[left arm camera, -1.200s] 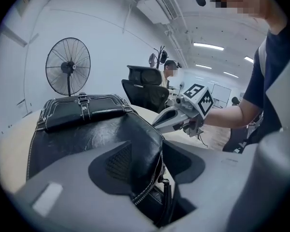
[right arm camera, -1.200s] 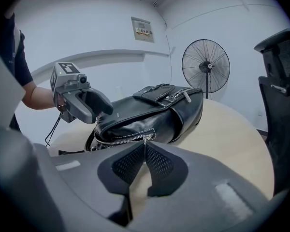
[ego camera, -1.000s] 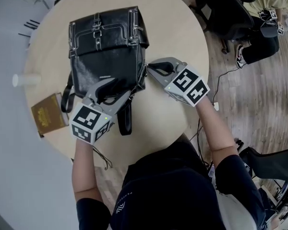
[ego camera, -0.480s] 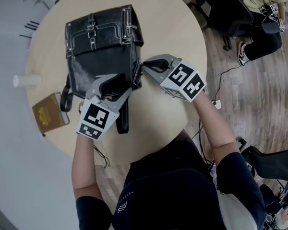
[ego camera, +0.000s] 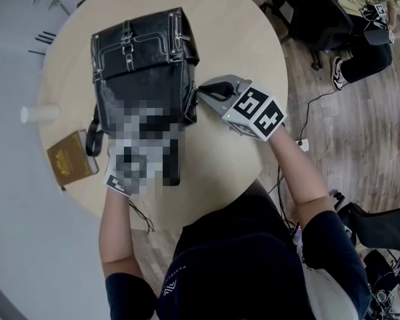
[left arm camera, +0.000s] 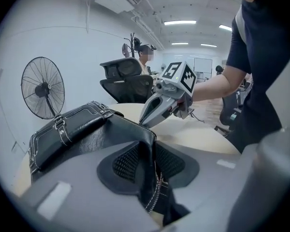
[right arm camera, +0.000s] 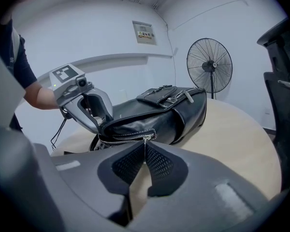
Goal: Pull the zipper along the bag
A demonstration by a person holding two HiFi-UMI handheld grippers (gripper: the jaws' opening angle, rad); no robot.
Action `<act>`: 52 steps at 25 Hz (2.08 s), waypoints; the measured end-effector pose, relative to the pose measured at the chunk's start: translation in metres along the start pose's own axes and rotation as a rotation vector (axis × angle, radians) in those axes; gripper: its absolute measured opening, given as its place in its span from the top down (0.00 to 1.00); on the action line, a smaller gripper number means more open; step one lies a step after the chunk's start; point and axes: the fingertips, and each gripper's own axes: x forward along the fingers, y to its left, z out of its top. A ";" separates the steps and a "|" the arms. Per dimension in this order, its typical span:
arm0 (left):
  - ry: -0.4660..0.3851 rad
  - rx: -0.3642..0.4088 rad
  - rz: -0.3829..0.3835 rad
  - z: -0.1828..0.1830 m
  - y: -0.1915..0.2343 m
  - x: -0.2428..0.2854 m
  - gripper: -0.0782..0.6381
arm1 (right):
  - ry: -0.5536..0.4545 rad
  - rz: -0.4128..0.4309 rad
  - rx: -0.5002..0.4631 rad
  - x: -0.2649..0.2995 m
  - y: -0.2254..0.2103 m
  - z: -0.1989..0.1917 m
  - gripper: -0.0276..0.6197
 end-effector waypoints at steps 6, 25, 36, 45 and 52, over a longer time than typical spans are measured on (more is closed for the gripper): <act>-0.070 -0.064 -0.018 0.012 0.003 -0.011 0.76 | 0.017 -0.013 -0.034 0.002 0.001 0.004 0.94; -0.069 -0.124 -0.057 0.017 0.004 -0.012 0.76 | 0.045 0.069 -0.037 0.000 0.018 0.005 0.94; -0.048 -0.123 -0.090 0.013 0.002 -0.008 0.75 | 0.058 0.118 -0.100 0.002 0.058 -0.001 0.94; -0.035 -0.151 -0.149 0.012 -0.003 -0.007 0.75 | 0.052 0.120 -0.113 0.000 0.068 -0.004 0.94; 0.020 -0.105 -0.220 0.011 -0.006 -0.008 0.75 | 0.043 0.154 -0.110 0.007 0.085 -0.006 0.94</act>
